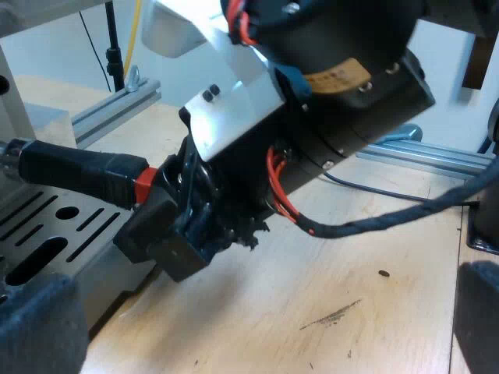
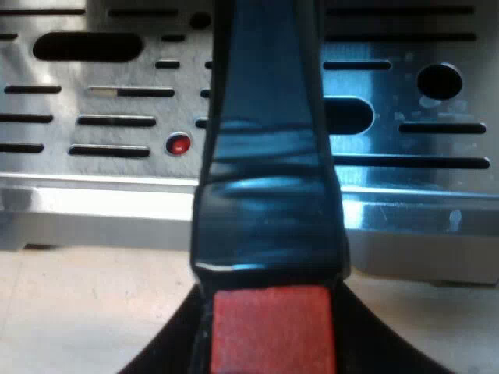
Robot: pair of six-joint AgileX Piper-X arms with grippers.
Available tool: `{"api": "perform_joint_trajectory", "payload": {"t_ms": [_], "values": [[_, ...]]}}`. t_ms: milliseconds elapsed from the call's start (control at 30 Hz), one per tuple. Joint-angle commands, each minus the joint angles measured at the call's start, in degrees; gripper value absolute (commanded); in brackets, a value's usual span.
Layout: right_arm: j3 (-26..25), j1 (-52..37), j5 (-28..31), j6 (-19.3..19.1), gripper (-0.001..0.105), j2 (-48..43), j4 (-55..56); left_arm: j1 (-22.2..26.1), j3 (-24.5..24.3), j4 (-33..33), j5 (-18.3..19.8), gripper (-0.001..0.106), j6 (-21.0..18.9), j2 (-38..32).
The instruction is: Grind coffee beans and then tamp
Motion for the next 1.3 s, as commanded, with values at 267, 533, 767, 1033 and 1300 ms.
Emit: {"api": "perform_joint_trajectory", "payload": {"t_ms": [267,533,767,1033,1300], "values": [[-0.2,4.5,3.0,4.0,0.0,-2.1,4.7,-0.4,-0.5,-0.7,0.1,0.097,-0.2,-0.3],[-0.2,5.9,4.3,5.4,0.0,-6.0,10.7,-0.4,-3.2,2.5,0.5,0.097,-0.2,-0.3],[-0.2,9.8,5.1,5.4,0.0,-9.4,15.2,-0.4,-8.7,15.8,0.5,0.097,3.7,-3.0],[-0.2,16.6,6.1,5.0,0.0,-12.8,18.5,-0.4,-10.4,25.3,0.2,0.097,3.8,-12.8],[0.1,21.1,5.5,-3.0,0.0,-16.0,20.7,-0.4,-10.5,29.7,-5.5,0.097,-0.3,-20.6]]}}
